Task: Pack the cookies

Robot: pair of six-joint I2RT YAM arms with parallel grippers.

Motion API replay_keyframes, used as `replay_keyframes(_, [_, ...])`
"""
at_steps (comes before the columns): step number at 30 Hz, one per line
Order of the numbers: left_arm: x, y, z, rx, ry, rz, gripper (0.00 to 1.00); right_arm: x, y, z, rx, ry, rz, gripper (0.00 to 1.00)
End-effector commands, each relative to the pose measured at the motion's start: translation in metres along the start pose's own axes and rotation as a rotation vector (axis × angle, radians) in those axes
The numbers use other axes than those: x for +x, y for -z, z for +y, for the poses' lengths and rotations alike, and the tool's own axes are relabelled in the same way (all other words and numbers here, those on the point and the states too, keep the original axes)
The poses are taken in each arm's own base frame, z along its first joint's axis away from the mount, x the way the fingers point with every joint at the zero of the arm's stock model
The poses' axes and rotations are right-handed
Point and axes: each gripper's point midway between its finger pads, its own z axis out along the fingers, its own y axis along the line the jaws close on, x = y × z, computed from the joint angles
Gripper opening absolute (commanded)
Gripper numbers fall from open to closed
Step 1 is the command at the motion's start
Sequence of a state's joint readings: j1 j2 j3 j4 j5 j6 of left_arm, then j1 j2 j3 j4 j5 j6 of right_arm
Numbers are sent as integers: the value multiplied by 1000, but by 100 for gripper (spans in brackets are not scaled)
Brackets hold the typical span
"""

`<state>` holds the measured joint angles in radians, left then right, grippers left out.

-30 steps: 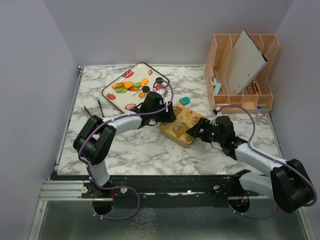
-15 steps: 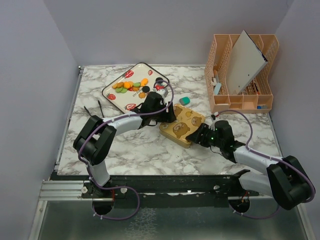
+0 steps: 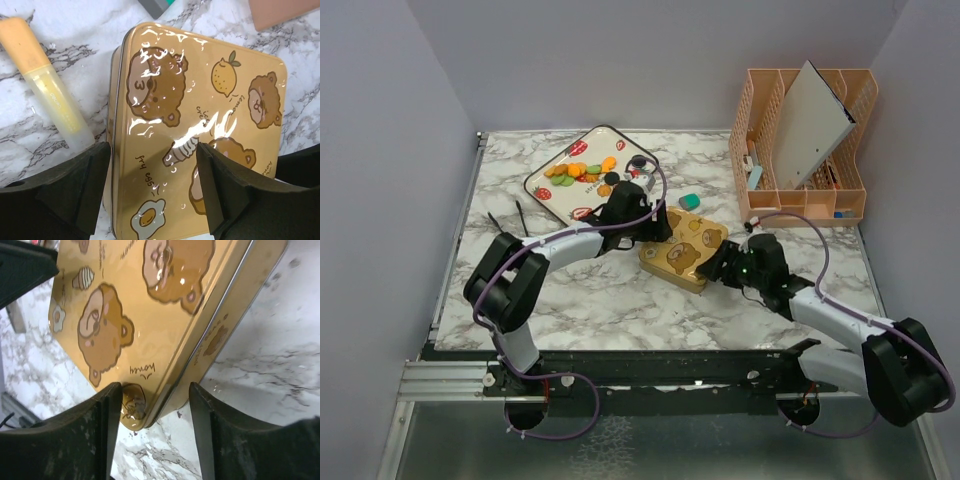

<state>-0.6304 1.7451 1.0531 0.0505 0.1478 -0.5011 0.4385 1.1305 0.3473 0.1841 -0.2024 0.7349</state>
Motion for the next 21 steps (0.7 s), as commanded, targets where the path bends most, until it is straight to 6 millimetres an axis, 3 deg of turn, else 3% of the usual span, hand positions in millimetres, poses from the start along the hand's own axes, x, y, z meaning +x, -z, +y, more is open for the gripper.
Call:
replay_keyframes(1, [-52, 17, -16, 25, -9, -149, 76, -33, 9, -6, 123, 85, -79, 65])
replay_keyframes(5, [-74, 17, -16, 21, -11, -199, 76, -63, 14, 2, 133, 117, -161, 72])
replay_keyframes(9, [-81, 5, -14, 3, -38, -187, 76, -78, 12, 0, 139, 114, -201, 72])
replay_keyframes(14, [-74, -15, -3, -29, -55, -147, 75, -72, 1, -17, 173, 82, -180, 68])
replay_keyframes(21, [-62, -34, 8, -61, -78, -87, 74, -48, -7, -46, 225, 43, -134, 54])
